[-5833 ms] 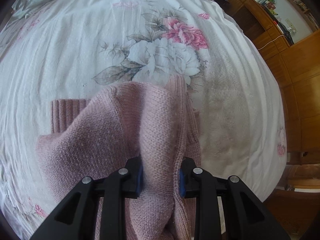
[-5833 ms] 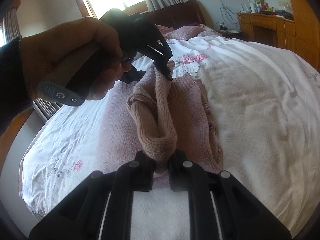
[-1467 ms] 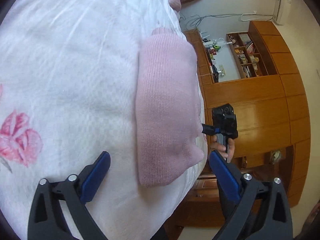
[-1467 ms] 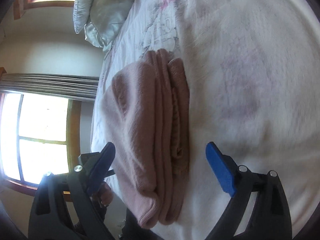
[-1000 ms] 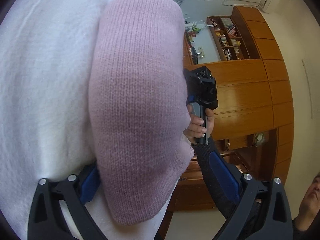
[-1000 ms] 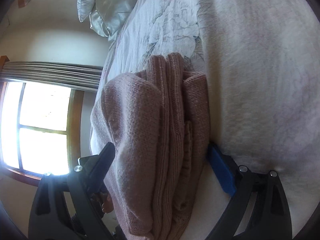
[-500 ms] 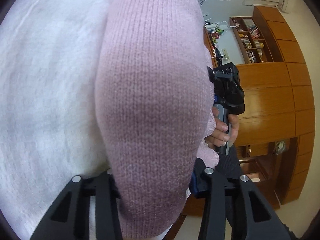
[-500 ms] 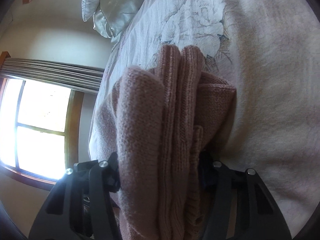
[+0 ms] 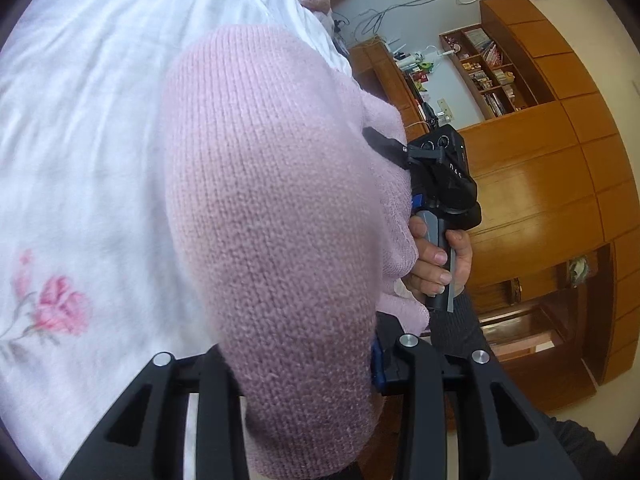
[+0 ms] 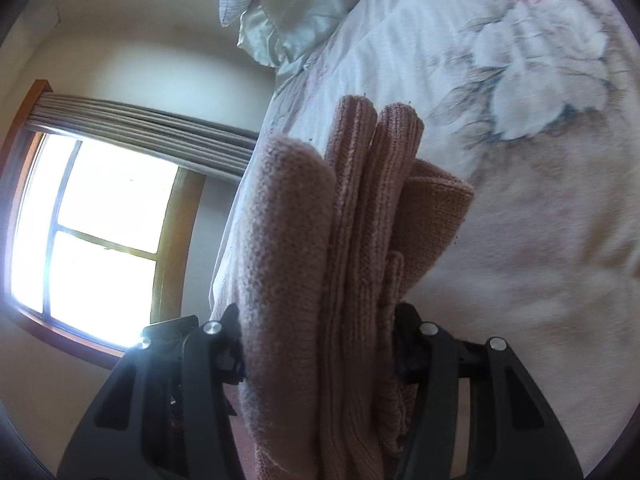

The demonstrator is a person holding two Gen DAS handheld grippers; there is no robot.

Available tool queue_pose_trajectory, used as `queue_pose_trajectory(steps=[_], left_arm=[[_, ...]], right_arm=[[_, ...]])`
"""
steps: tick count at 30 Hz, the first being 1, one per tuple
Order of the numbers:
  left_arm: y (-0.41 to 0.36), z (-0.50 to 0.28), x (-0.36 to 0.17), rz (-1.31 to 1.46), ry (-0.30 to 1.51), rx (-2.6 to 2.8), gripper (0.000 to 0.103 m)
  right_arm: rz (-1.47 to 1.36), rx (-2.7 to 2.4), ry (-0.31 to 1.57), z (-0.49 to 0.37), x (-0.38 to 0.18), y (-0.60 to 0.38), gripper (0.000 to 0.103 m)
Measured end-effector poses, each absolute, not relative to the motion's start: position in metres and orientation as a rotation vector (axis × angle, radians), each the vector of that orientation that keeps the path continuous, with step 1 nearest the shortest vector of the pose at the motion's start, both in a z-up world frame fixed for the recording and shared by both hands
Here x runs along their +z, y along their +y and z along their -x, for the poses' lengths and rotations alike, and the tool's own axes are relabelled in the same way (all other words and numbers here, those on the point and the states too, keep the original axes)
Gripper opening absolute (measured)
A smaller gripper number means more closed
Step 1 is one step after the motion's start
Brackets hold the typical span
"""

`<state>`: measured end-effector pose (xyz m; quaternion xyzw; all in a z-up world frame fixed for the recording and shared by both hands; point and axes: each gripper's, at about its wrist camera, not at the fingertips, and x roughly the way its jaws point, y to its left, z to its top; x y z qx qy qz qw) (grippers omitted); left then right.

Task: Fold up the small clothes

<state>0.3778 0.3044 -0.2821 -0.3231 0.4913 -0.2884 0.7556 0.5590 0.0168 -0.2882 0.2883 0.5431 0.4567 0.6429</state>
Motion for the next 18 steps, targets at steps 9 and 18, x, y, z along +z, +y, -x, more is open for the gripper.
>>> queue_pose_trajectory(steps=[9,18], left_arm=[[0.394,-0.319,-0.348,0.835,1.126,-0.423,0.045],[0.407,-0.277,-0.324,0.829,0.912,-0.235,0.094]], right_arm=[[-0.522,1.053,1.424,-0.546,-0.345,0.163,0.067],[-0.510,0.918,1.189,-0.540,-0.268,0.094,0.084]])
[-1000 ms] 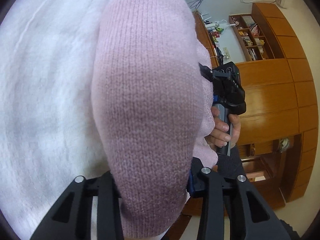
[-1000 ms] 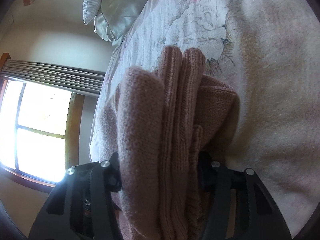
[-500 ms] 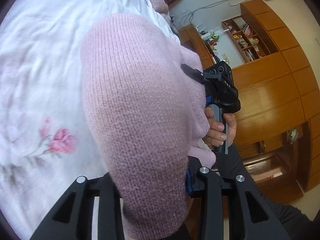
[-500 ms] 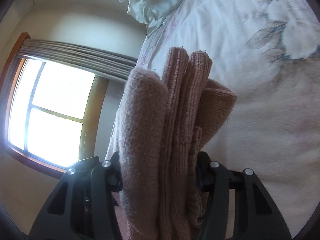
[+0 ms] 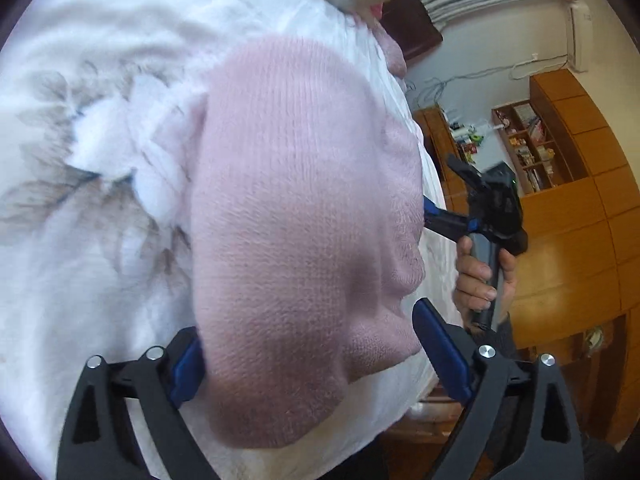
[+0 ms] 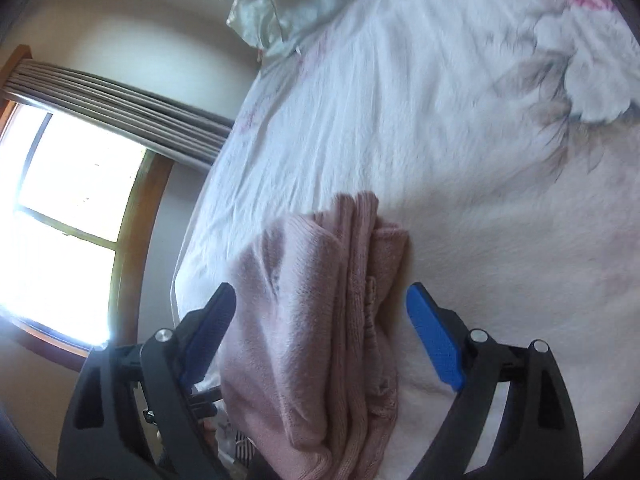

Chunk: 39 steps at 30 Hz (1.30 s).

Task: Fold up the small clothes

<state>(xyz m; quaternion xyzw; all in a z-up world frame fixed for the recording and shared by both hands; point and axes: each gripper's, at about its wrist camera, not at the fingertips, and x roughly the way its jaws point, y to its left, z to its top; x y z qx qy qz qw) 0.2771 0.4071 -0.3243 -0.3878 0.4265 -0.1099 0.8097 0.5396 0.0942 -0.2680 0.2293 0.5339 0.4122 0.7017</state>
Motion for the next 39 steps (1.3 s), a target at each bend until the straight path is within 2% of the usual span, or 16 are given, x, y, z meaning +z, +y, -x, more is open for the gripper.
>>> queue_pose_trajectory(steps=[3,4,6,8,9,13,18,21,23,26,27,30,32,35,37,39], left_arm=[[0.418,-0.240,-0.297,0.845,0.727,-0.225,0.094],[0.418,-0.232,-0.291,0.860,0.687,-0.259,0.094],[0.411,-0.220,-0.284,0.857,0.658,-0.337,0.094],[0.404,-0.219,-0.286,0.862,0.674,-0.379,0.094],[0.403,-0.219,-0.289,0.882,0.682,-0.400,0.094],[0.417,-0.235,-0.271,0.966,0.602,-0.527,0.094],[0.435,-0.323,-0.248,0.988,0.584,-0.659,0.094],[0.438,-0.381,-0.263,1.011,0.632,-0.738,0.094],[0.441,-0.415,-0.298,1.083,0.738,-0.740,0.094],[0.444,-0.435,-0.339,1.138,0.812,-0.694,0.076],[0.446,-0.434,-0.342,1.162,0.803,-0.700,0.073],[0.440,-0.430,-0.338,1.121,0.804,-0.700,0.074],[0.436,-0.428,-0.338,1.088,0.802,-0.687,0.074],[0.433,-0.430,-0.340,1.074,0.808,-0.665,0.071],[0.431,-0.428,-0.335,1.046,0.838,-0.646,0.069],[0.427,-0.420,-0.315,0.970,0.863,-0.611,0.073]], right_arm=[[-0.456,0.969,1.185,-0.528,-0.257,0.108,0.057],[-0.426,0.973,1.202,-0.525,-0.261,0.119,0.052],[-0.369,0.941,1.232,-0.516,-0.275,0.135,0.050],[-0.371,0.931,1.225,-0.513,-0.285,0.141,0.037],[-0.389,0.929,1.217,-0.513,-0.288,0.142,0.015],[-0.439,0.845,1.159,-0.530,-0.293,0.125,0.012],[-0.506,0.881,1.218,-0.548,-0.316,0.128,0.013],[-0.497,0.873,1.214,-0.548,-0.317,0.126,0.013],[-0.503,0.867,1.220,-0.550,-0.321,0.124,0.015],[-0.518,0.862,1.225,-0.551,-0.319,0.116,0.021],[-0.516,0.836,1.207,-0.548,-0.312,0.110,0.029],[-0.455,0.848,1.052,-0.517,-0.267,0.101,0.030],[-0.408,0.963,1.054,-0.490,-0.252,0.115,0.030],[-0.249,0.996,1.152,-0.471,-0.273,0.145,0.022],[-0.171,0.910,1.196,-0.480,-0.299,0.145,0.000],[-0.264,0.914,1.258,-0.494,-0.316,0.130,0.000]])
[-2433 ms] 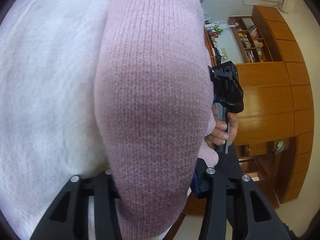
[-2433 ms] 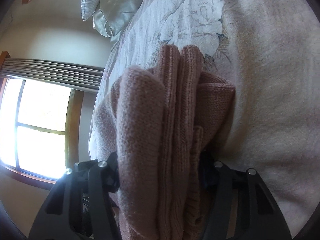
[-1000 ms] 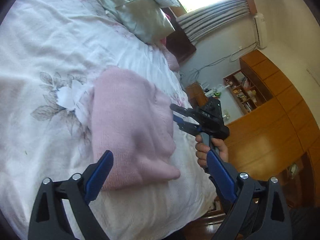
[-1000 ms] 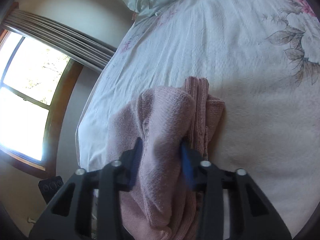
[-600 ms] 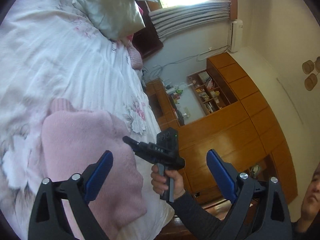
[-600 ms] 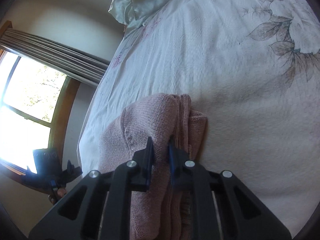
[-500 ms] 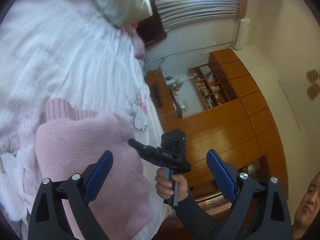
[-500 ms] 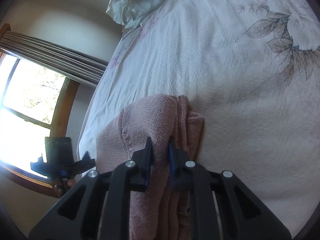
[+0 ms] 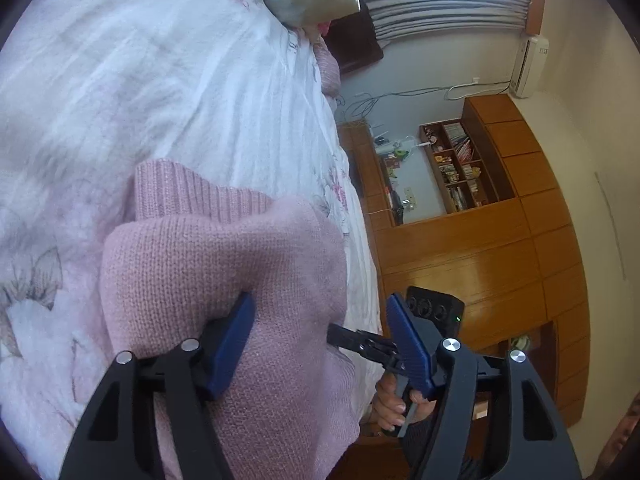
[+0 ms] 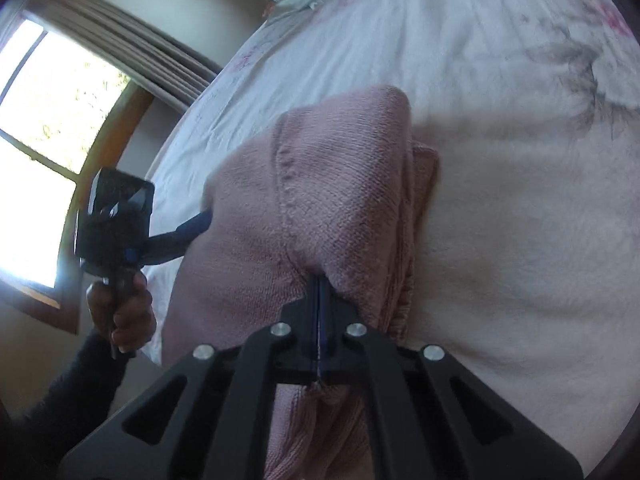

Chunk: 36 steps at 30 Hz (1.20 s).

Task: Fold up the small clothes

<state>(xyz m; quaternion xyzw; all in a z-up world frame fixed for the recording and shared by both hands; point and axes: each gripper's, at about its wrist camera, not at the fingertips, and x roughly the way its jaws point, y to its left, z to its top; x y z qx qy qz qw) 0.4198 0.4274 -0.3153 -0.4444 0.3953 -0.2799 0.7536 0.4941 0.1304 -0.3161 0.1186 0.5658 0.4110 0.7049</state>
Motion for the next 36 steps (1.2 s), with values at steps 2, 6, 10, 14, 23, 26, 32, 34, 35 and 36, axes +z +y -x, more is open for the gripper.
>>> queue_pose_trajectory(steps=[2,6,10,14,23,26,32,34,35,36], left_arm=[[0.420,-0.398,-0.289,0.882,0.848,-0.641,0.079],[0.406,-0.349,-0.268,0.759,0.834,-0.700,0.080],[0.388,-0.350,-0.302,0.722,0.938,-0.671,0.079],[0.388,-0.348,-0.319,0.754,0.931,-0.639,0.068],[0.380,-0.271,-0.283,0.722,0.839,-0.668,0.081],[0.377,-0.273,-0.326,0.750,0.930,-0.600,0.080],[0.374,-0.262,-0.339,0.803,0.892,-0.561,0.084],[0.370,-0.254,-0.330,0.799,0.901,-0.512,0.085],[0.369,-0.247,-0.321,0.789,0.904,-0.472,0.089],[0.365,-0.237,-0.308,0.748,0.911,-0.420,0.096]], right_arm=[[-0.266,0.899,1.241,-0.490,-0.305,0.123,0.000],[-0.241,1.006,1.192,-0.452,-0.272,0.126,0.007],[-0.180,0.945,1.275,-0.443,-0.303,0.134,0.001],[-0.317,0.870,1.338,-0.459,-0.341,0.102,0.000],[-0.279,0.986,1.239,-0.388,-0.286,0.108,0.009],[-0.191,0.923,1.294,-0.374,-0.314,0.110,0.004],[-0.244,0.811,1.304,-0.382,-0.332,0.075,0.000],[-0.225,0.801,1.281,-0.372,-0.318,0.073,0.006],[-0.220,0.792,1.252,-0.364,-0.307,0.072,0.009],[-0.216,0.790,1.217,-0.353,-0.294,0.071,0.013]])
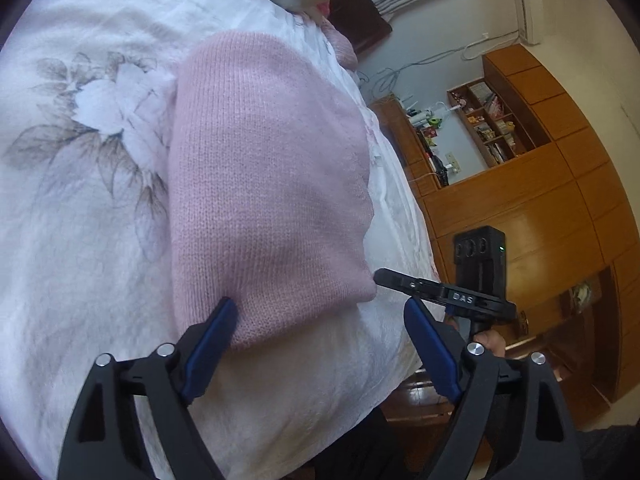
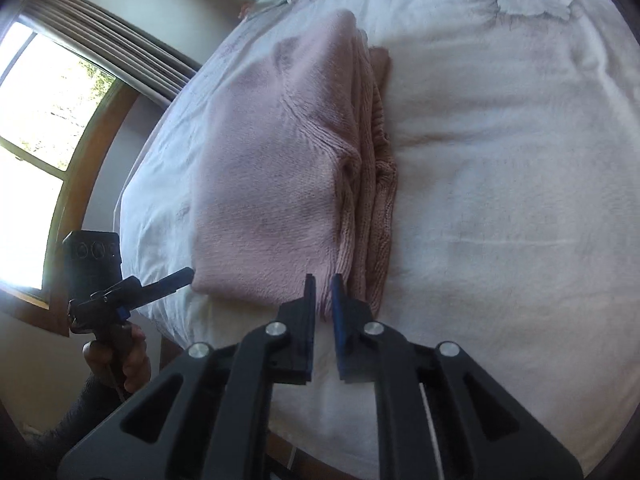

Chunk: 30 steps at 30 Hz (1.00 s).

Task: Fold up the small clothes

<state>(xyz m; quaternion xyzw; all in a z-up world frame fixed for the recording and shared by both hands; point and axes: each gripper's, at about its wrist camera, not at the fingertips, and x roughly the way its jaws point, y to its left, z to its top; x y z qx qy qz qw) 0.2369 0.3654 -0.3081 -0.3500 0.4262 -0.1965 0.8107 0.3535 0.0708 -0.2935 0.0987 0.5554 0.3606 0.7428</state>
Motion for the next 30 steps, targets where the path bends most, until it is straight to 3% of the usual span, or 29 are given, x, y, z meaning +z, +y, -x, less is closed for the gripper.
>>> queue_pose_trajectory(steps=[2,4,6,11,23,30], left_arm=[[0.354,-0.208,-0.278,0.631,0.901,-0.320,0.099],[0.336,-0.173,-0.244,0.477,0.886,-0.200,0.099],[0.317,-0.138,-0.216,0.346,0.861,-0.099,0.099],[0.278,-0.065,-0.166,0.188,0.799,0.062,0.099],[0.246,0.049,-0.088,0.266,0.766,0.014,0.099],[0.215,0.089,-0.078,0.171,0.757,0.054,0.099]], right_arm=[[-0.153,0.748,1.128,-0.324,-0.260,0.066,0.038],[-0.055,0.680,1.000,-0.276,-0.224,0.061,0.082],[0.014,0.611,0.898,-0.231,-0.196,0.054,0.092],[0.100,0.473,0.825,-0.147,-0.168,0.048,0.099],[0.129,0.348,0.695,-0.030,-0.102,0.015,0.100],[0.171,0.312,0.679,0.012,-0.092,0.013,0.100]])
